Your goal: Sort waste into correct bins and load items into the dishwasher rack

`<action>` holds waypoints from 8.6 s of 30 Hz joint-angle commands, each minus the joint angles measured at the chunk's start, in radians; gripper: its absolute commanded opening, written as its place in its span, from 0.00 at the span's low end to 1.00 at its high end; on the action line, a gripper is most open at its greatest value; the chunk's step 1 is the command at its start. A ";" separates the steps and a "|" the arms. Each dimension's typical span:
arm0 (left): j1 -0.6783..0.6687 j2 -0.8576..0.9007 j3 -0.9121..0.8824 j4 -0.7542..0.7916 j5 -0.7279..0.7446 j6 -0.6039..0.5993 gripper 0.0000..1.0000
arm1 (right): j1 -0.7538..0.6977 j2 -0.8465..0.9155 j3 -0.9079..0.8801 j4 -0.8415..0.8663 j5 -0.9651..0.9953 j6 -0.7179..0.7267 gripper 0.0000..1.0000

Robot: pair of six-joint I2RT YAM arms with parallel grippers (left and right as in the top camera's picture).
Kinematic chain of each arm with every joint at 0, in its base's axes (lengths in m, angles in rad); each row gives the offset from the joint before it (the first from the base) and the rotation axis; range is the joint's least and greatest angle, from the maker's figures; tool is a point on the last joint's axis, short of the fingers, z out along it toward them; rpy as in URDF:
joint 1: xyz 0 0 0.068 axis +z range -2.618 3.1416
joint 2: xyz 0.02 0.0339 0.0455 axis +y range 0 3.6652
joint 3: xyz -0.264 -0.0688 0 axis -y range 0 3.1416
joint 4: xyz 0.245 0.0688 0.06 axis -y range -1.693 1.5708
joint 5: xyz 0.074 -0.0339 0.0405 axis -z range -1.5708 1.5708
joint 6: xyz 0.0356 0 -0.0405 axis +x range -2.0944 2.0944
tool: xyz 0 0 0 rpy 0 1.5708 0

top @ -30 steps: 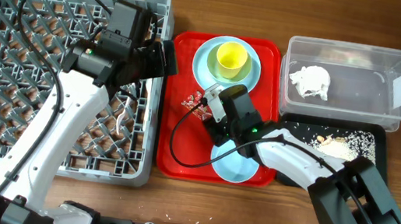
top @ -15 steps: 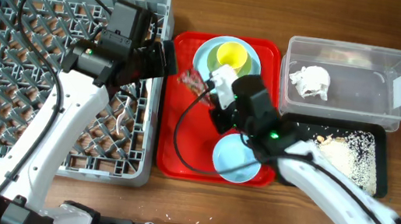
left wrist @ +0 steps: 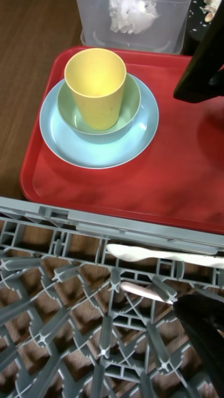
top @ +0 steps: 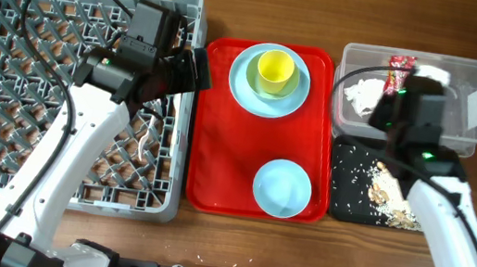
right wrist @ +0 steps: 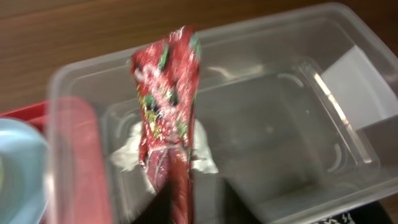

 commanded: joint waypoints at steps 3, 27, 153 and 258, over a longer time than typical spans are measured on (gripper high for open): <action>0.003 -0.020 0.008 -0.001 -0.006 0.005 1.00 | -0.134 0.039 0.011 0.005 -0.113 -0.008 1.00; 0.003 -0.020 0.008 0.000 -0.006 0.005 1.00 | -0.210 -0.881 0.011 -0.429 -0.393 0.361 1.00; -0.686 0.424 -0.064 0.092 -0.222 -0.085 0.04 | -0.210 -0.881 0.010 -0.772 -0.389 1.820 1.00; 0.329 0.547 0.550 -0.273 -0.104 0.085 0.11 | -0.210 -0.881 0.010 -0.772 -0.389 1.820 1.00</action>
